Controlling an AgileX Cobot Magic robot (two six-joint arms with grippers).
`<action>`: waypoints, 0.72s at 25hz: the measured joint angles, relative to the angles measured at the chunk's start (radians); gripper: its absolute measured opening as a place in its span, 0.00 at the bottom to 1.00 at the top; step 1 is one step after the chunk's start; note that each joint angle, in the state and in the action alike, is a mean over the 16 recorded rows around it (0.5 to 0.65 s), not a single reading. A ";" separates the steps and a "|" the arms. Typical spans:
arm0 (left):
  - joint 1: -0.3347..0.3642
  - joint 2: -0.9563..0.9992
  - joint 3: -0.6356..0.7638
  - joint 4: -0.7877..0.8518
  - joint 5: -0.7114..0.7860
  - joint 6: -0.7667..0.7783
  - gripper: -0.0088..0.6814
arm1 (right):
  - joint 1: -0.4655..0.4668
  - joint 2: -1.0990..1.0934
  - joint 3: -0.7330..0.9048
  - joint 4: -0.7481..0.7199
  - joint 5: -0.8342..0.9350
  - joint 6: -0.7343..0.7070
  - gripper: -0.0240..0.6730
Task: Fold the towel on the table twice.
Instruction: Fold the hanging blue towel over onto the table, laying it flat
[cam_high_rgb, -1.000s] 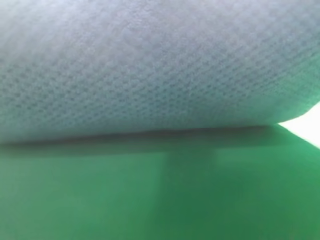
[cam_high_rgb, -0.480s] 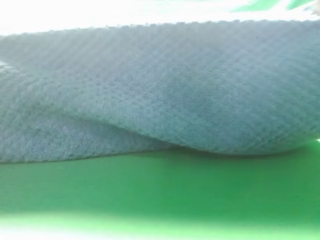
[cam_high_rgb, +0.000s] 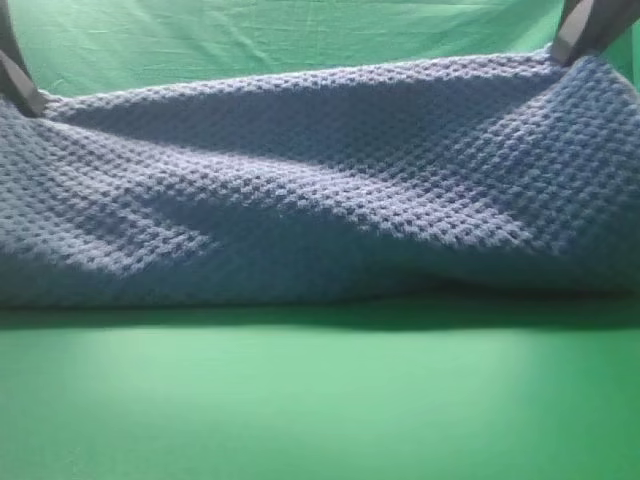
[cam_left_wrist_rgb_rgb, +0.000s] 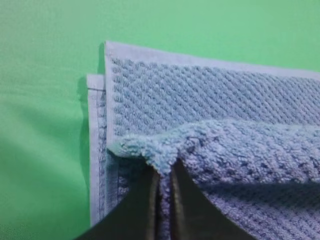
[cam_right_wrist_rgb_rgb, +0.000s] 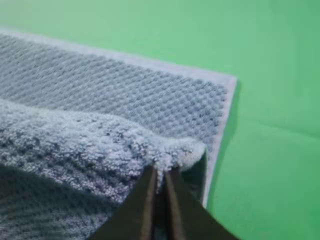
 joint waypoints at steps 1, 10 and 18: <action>0.000 0.025 -0.023 -0.001 -0.001 0.002 0.01 | -0.005 0.023 -0.019 -0.002 -0.006 -0.003 0.03; 0.000 0.209 -0.185 -0.013 -0.018 0.029 0.01 | -0.022 0.206 -0.152 -0.020 -0.064 -0.024 0.03; 0.000 0.296 -0.242 -0.025 -0.049 0.058 0.07 | -0.025 0.300 -0.206 -0.029 -0.118 -0.027 0.13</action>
